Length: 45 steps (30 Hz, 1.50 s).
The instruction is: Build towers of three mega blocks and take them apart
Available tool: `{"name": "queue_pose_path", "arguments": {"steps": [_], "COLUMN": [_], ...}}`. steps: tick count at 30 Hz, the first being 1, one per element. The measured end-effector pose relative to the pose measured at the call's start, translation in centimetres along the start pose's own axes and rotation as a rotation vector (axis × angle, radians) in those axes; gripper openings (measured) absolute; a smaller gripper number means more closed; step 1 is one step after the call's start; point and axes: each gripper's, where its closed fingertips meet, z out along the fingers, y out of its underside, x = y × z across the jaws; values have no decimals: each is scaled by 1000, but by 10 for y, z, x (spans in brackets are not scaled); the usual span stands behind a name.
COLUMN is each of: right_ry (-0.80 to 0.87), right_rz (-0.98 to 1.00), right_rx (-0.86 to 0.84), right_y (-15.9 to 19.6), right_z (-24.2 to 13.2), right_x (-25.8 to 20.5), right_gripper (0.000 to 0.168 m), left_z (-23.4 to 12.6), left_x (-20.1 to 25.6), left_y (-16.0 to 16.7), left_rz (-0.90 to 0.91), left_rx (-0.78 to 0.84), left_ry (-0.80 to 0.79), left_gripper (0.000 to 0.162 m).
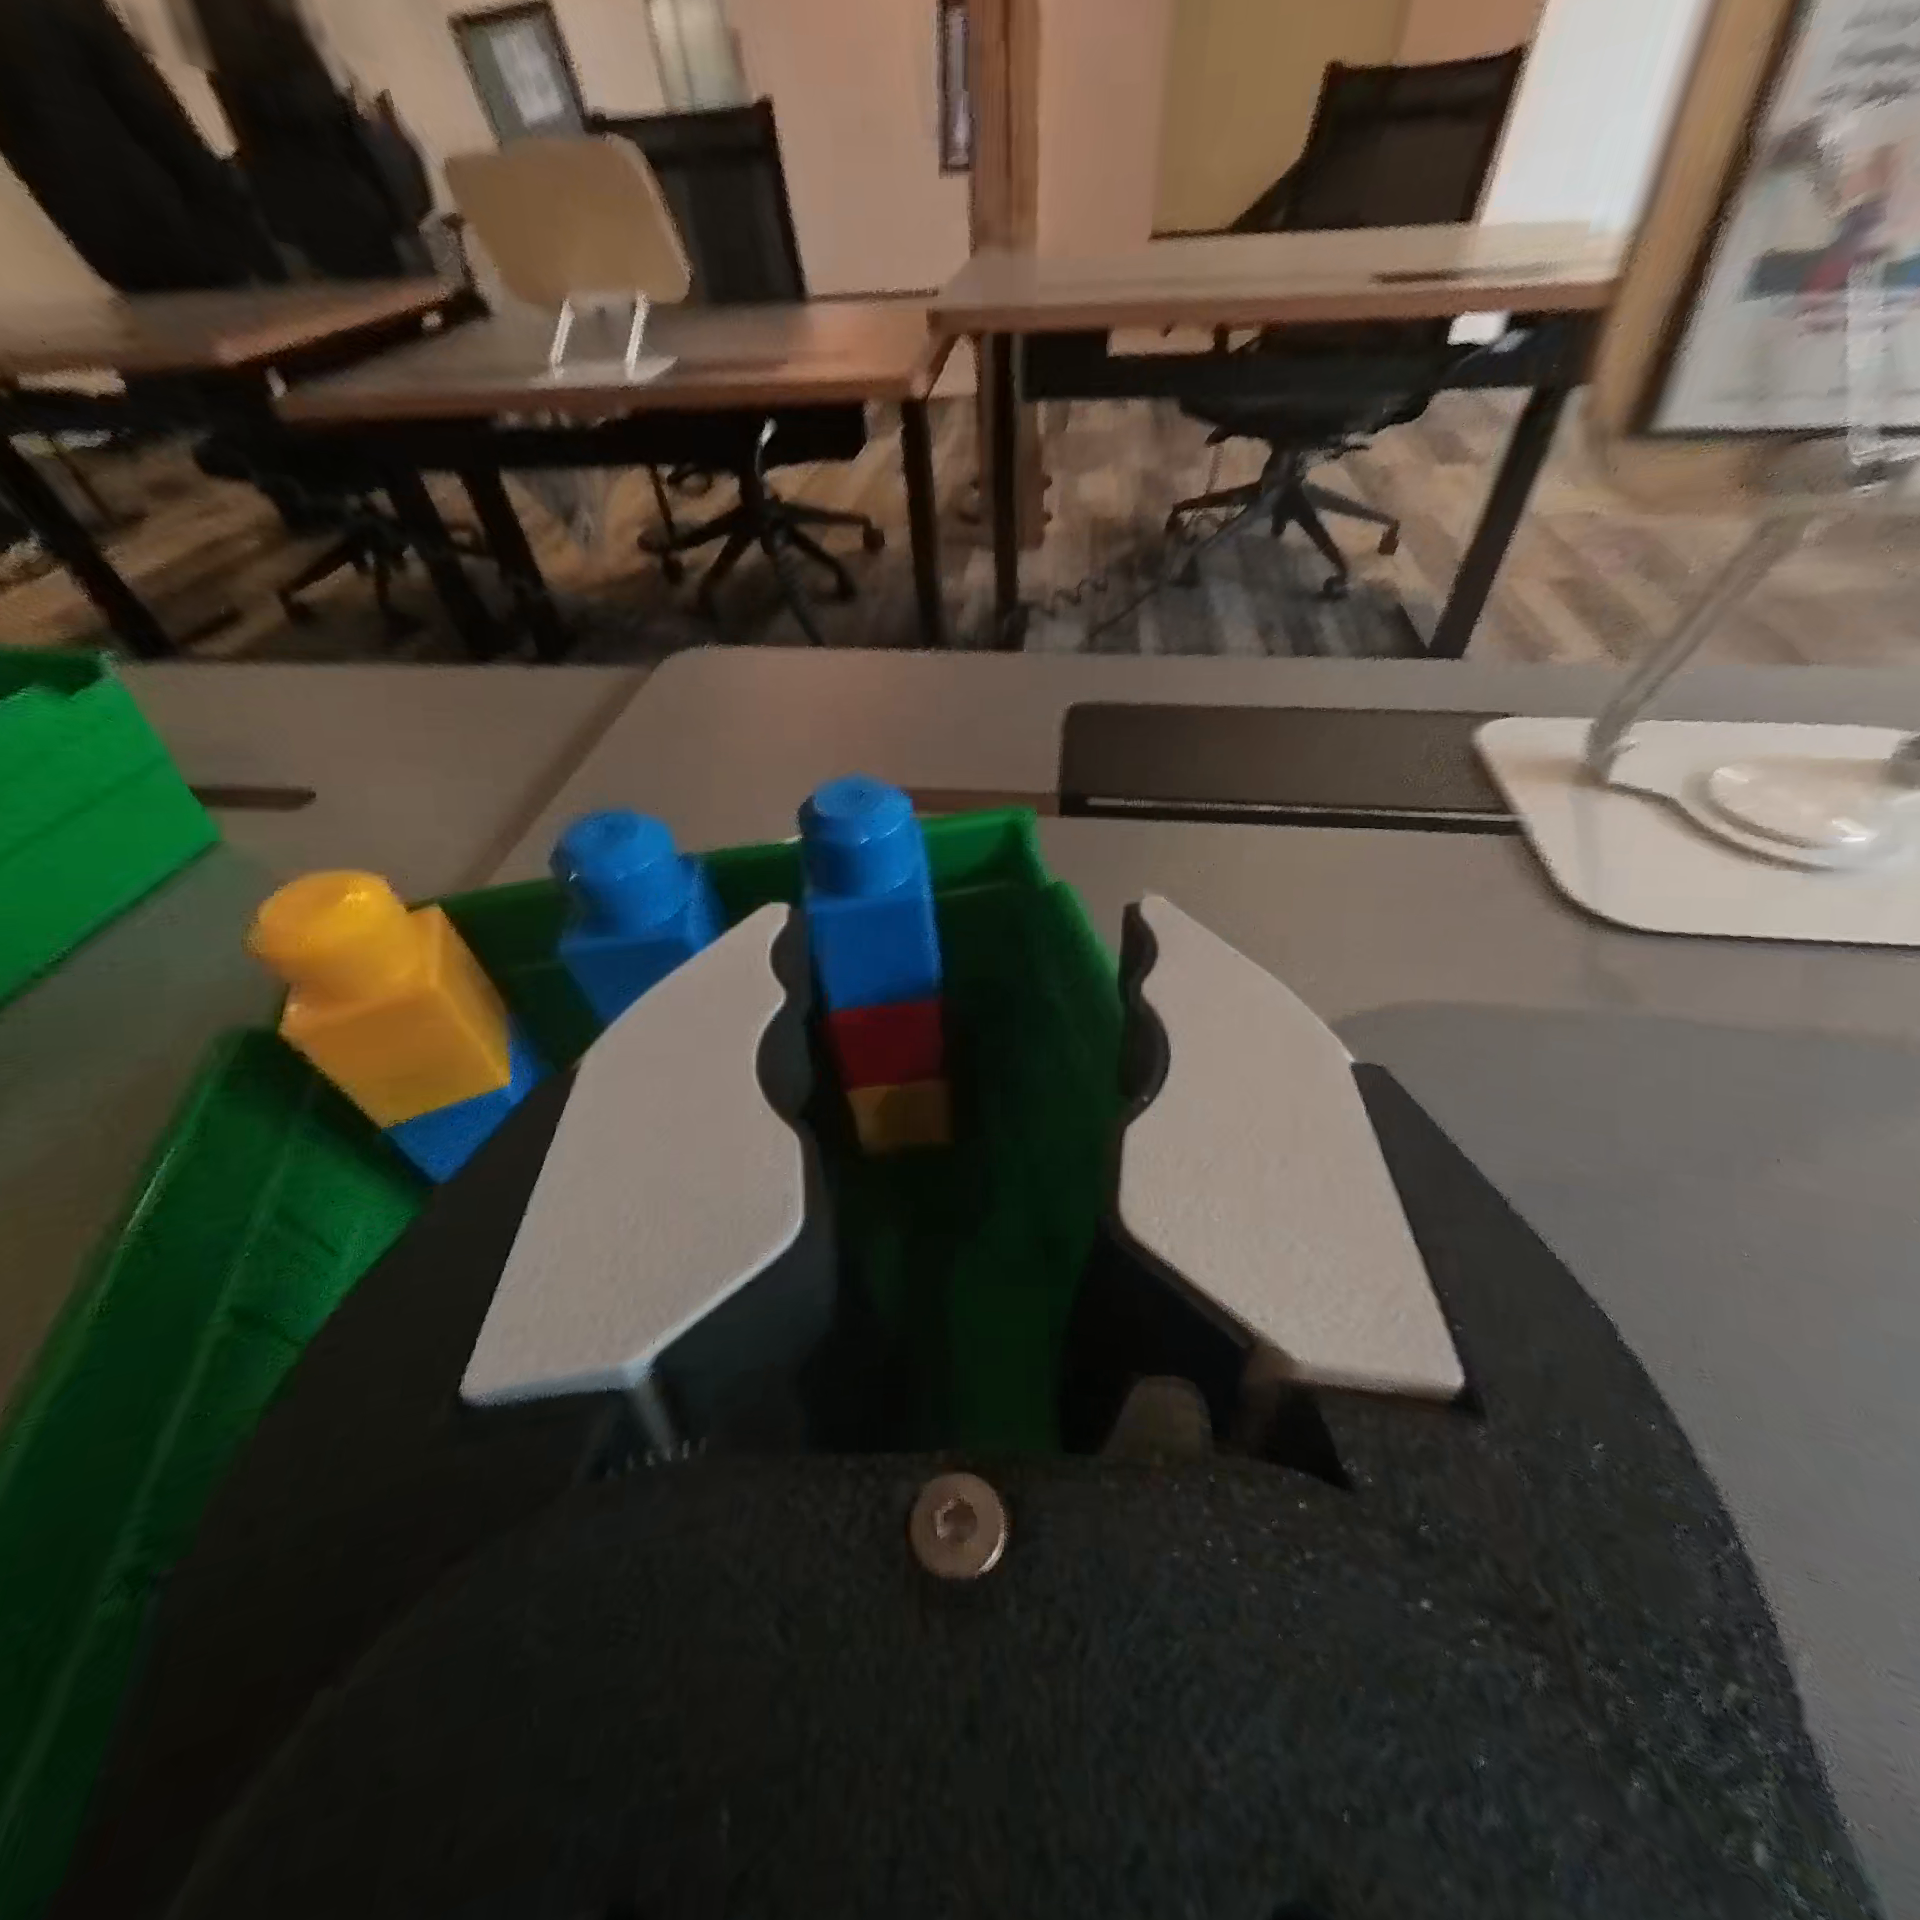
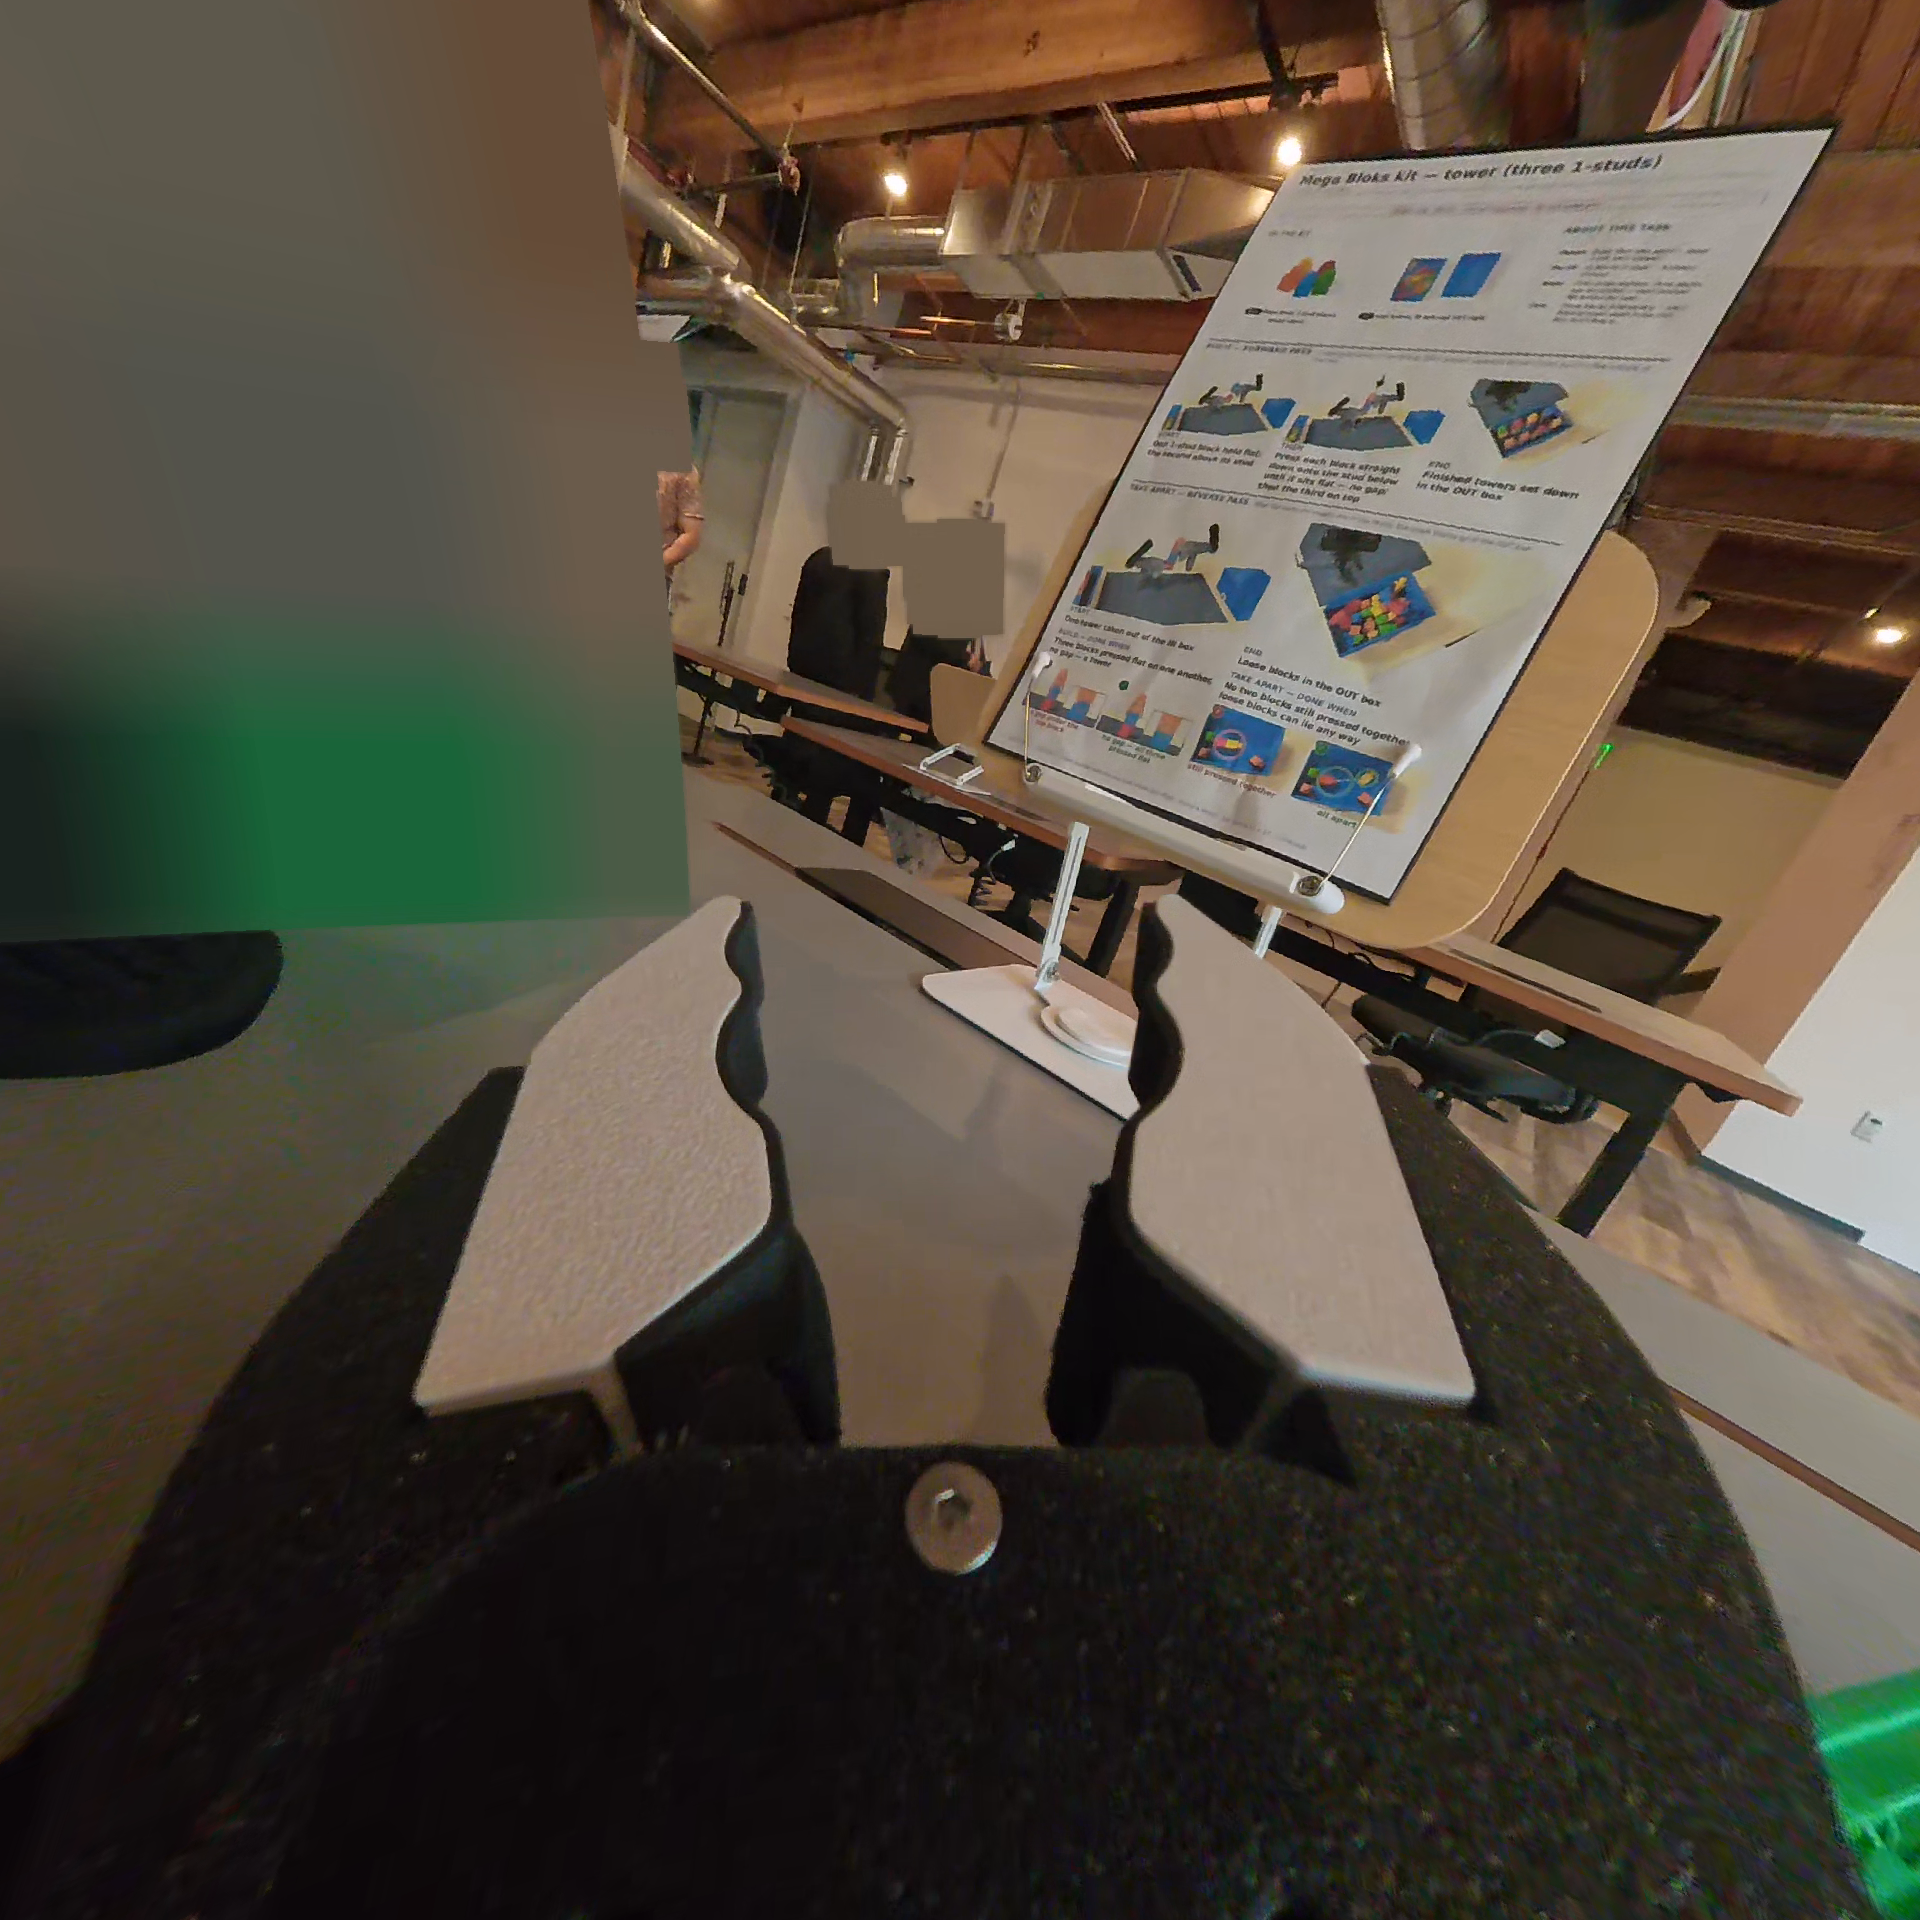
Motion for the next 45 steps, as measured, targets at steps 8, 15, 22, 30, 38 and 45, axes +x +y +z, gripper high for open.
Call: {"name": "queue_pose_path", "arguments": {"steps": [8, 15, 22, 30, 38, 45], "right_ry": [-4, -6, -3, -14, -32, -55], "right_rz": [13, 13, 13, 10, 6, -14], "right_rx": [31, 26, 11, -7, -19, -36], "right_y": [-5, -4, 0, 3, 5, 8], "right_z": [-2, -2, -1, 0, 1, 5], "right_x": [0, 0, 1, -1, -4, -10], "right_gripper": [68, 67, 67, 67, 67, 66], "left_z": [31, 47, 65, 76, 46, -13], "left_x": [-22, -26, -27, -33, -34, 18], "left_y": [32, 34, 46, 55, 12, -76], "left_rz": [-6, 7, 20, 76, 129, 50], "left_rx": [-102, -102, -145, -167, -42, 222], "left_ry": [-71, -77, -84, -131, -152, 44], "left_gripper": [56, 53, 53, 38, 36, 36]}}
